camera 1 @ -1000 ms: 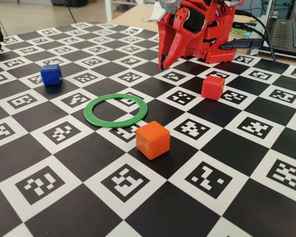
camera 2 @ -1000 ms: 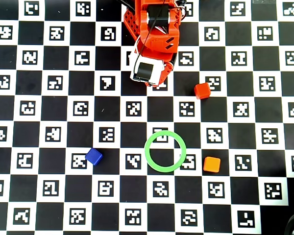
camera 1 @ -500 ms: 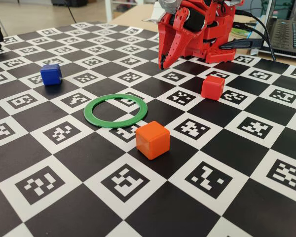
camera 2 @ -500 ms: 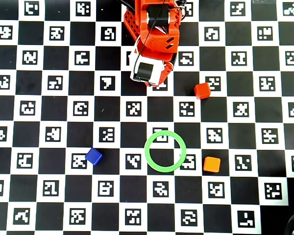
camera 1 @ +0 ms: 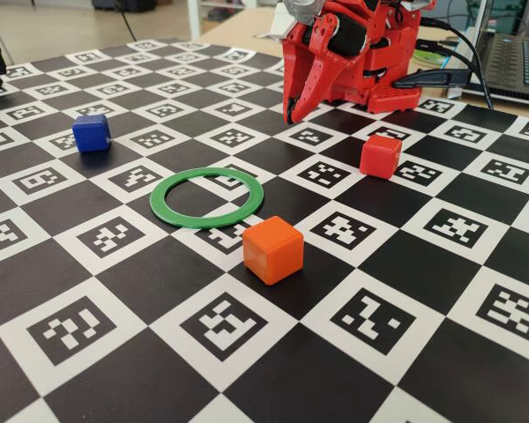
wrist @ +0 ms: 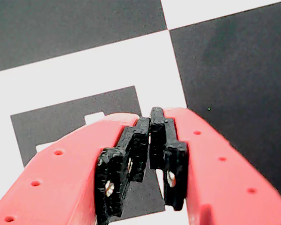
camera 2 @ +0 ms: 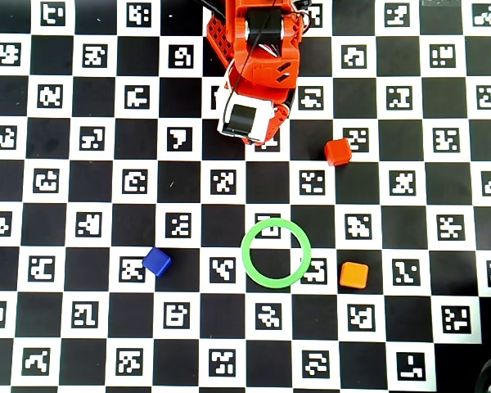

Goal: Grab the red cube then put it in the green circle then put the blue cube on top and finally the orange cube on top

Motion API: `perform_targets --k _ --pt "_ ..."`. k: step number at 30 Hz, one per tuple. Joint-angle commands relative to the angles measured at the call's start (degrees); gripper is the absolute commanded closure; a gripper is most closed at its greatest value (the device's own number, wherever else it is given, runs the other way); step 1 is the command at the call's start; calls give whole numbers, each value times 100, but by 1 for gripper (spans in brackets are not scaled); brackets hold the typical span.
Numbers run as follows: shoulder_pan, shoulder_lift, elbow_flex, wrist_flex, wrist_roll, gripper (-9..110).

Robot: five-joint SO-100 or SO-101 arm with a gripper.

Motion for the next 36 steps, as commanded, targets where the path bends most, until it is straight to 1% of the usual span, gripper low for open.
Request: perform_targets --k 1,33,36 --pt "-44 281 246 466 -35 107" --pt "-44 281 246 466 -35 107" --pt "-264 281 246 501 -308 107"
